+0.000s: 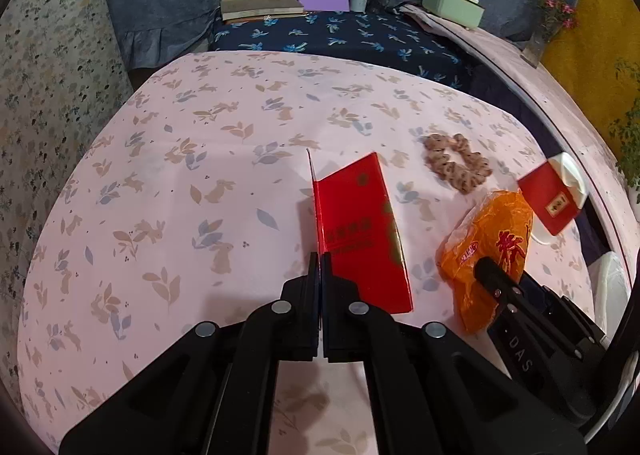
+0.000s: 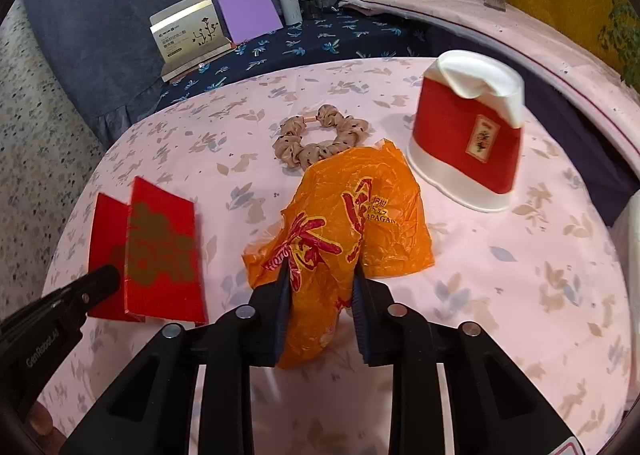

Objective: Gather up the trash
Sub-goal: 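Carry the red envelope and orange bag into the wastebasket and open both grippers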

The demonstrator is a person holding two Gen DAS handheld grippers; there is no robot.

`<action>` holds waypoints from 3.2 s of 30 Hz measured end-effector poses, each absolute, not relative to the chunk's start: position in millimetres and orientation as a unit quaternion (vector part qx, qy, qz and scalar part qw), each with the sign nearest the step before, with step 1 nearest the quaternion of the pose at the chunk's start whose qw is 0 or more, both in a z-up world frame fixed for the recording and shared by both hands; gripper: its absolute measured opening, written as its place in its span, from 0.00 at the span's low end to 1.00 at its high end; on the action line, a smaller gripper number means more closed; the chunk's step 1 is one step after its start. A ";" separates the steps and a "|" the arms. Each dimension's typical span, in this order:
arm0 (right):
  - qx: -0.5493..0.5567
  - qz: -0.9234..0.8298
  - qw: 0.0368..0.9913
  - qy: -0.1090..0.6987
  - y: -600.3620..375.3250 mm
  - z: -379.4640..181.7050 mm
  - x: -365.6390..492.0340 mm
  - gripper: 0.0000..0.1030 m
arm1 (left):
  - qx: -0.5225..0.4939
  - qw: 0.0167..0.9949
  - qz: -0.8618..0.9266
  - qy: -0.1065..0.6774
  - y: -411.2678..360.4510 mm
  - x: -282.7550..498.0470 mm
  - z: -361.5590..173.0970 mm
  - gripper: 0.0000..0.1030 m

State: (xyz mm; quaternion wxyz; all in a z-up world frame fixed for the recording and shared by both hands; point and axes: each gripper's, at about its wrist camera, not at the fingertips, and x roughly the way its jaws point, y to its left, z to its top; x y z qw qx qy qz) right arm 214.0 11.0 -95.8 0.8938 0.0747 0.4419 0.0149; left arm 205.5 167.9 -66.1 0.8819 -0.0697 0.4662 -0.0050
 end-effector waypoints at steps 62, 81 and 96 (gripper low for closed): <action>0.260 -0.217 0.879 0.336 -325.6 -60.9 -11.4 0.20 | 0.133 0.871 -0.266 0.392 -224.1 95.3 -2.3 0.04; 0.251 -0.194 0.881 0.352 -308.2 -67.3 23.3 0.27 | 0.112 0.877 -0.218 0.413 -187.8 115.4 -13.4 0.43; 0.228 -0.192 0.893 0.338 -282.3 -47.8 35.5 0.50 | 0.077 0.891 -0.162 0.416 -132.7 126.0 -14.3 0.61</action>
